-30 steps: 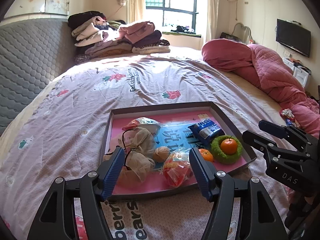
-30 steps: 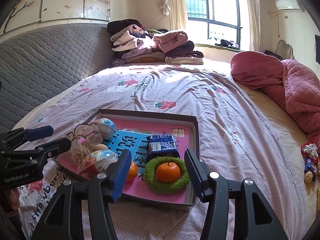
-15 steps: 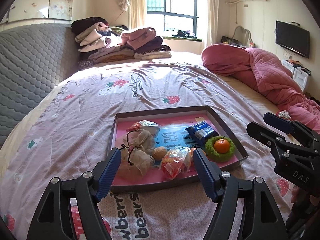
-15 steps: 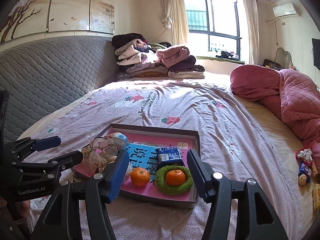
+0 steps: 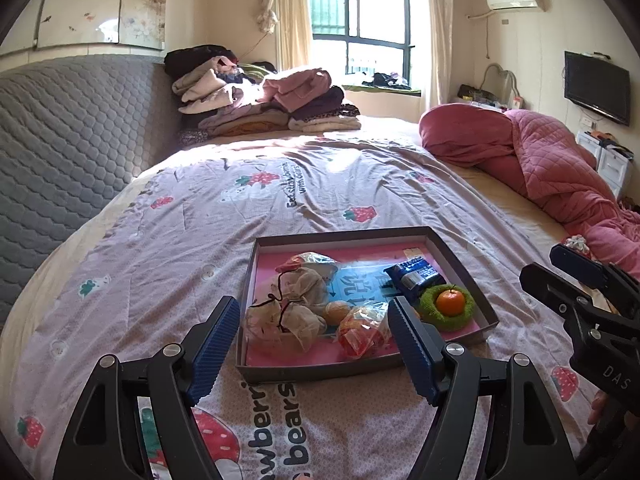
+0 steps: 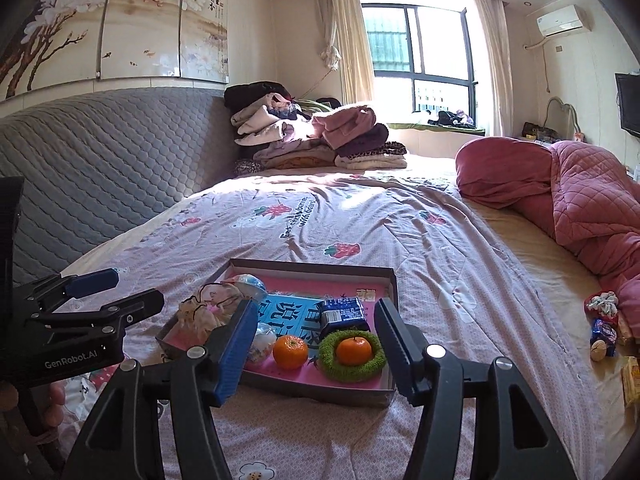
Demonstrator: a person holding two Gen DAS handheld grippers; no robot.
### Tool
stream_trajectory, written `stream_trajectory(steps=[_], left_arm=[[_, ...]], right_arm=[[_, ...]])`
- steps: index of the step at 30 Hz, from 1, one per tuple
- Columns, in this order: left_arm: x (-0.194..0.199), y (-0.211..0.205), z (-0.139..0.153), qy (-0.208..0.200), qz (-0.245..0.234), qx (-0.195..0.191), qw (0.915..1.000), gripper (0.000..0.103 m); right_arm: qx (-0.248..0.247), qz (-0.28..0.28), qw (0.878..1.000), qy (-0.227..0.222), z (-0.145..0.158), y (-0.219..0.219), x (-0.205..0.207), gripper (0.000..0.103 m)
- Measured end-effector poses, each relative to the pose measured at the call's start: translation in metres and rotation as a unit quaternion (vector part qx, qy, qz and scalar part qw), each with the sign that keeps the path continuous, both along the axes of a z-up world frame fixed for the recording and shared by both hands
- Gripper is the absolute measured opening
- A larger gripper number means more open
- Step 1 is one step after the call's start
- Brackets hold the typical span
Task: Organize objects
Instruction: 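Withdraw both open tools back from the tray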
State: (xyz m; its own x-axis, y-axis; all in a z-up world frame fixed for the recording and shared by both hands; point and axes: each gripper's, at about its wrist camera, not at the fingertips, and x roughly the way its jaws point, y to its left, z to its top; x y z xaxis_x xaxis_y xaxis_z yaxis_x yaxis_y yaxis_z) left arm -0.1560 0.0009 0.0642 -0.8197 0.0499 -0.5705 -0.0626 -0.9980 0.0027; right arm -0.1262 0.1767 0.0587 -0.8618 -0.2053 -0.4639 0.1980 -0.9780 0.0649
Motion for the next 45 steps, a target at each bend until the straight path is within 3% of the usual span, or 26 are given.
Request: stream_trajectory(steps=[19,24,45], left_arm=[[0.034,-0.005,0.007,0.009,0.015,0.002,0.9998,0.078],[0.039,-0.007,0.004,0.005,0.015,0.017,0.9997,0.078],[0.041,-0.005,-0.024,-0.01,0.019,-0.001,0.9998,0.077]], right_arm=[[0.003,-0.002,1.0,0.012,0.008,-0.008,0.03,0.06],[0.008,-0.006,1.0,0.009,0.007,-0.008,0.034,0.06],[0.025,-0.017,0.999,-0.013,-0.016,-0.012,0.035,0.06]])
